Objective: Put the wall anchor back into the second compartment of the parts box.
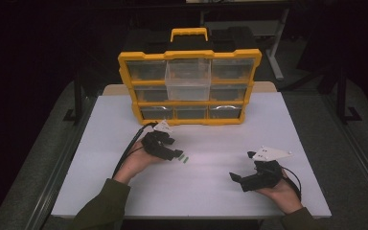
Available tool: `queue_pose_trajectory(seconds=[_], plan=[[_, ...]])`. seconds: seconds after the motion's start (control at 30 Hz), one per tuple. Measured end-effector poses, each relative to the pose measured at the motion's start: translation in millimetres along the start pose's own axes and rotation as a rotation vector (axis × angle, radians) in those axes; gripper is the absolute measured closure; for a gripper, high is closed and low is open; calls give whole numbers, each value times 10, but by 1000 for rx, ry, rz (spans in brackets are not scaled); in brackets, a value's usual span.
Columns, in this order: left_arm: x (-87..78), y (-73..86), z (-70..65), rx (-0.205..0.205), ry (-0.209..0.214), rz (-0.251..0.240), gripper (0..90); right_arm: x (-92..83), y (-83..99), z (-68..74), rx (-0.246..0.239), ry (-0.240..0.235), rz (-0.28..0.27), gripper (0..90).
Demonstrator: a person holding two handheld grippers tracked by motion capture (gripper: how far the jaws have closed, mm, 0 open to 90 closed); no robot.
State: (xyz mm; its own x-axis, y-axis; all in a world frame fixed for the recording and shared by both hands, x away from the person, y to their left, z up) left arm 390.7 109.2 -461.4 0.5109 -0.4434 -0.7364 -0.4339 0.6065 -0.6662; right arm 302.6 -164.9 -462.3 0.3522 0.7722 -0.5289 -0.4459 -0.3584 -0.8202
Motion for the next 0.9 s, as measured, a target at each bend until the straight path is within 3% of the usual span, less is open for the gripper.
queue_pose_trajectory(seconds=[0.07, 0.1, 0.23, 0.3, 0.37, 0.53, 0.6, 0.67, 0.73, 0.8, 0.9], plan=[[19, 10, -6, 5, 2, 7, 449, 1, 0, 2, -1, 0, 1, 0], [18, 25, 15, 41, 2, 28, 473, 1, 1, 3, -1, 0, 1, 0], [62, 45, -6, 31, 11, 41, 562, 3, 1, 0, 0, 1, 1, 0], [94, 46, -36, -4, 11, 35, 601, 5, 2, 0, 0, 0, 2, 0], [107, 68, -18, 36, 11, 52, 647, 6, 4, 1, -1, -1, 4, 0], [147, 84, -48, 32, 17, 61, 704, 7, 5, 0, -1, -1, 4, 0], [172, 81, -78, 2, 15, 55, 735, 6, 5, -2, -1, -1, 4, 0], [172, 103, -56, 44, 16, 76, 750, 6, 5, -2, 0, -1, 5, 0], [178, 109, -59, 51, 14, 86, 770, 7, 6, -1, -1, -2, 5, 0], [200, 105, -89, 21, 6, 78, 787, 8, 7, -1, -2, -3, 6, 0], [208, 110, -80, 30, 3, 81, 813, 9, 8, -1, -3, -3, 6, 0]])
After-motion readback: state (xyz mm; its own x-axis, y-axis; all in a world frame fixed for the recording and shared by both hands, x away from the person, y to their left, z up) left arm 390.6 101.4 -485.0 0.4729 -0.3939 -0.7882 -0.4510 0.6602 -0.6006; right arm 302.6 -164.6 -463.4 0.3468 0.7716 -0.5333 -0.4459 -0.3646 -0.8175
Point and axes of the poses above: each handheld gripper's, and its own axes: x roughly forward along the jaws, y roughly out of its underside, z roughly to its left, the point moved 6 cm from there along x, roughly forward along the jaws, and after that the axes turned 15 degrees about -y, right-handed, at the moved point
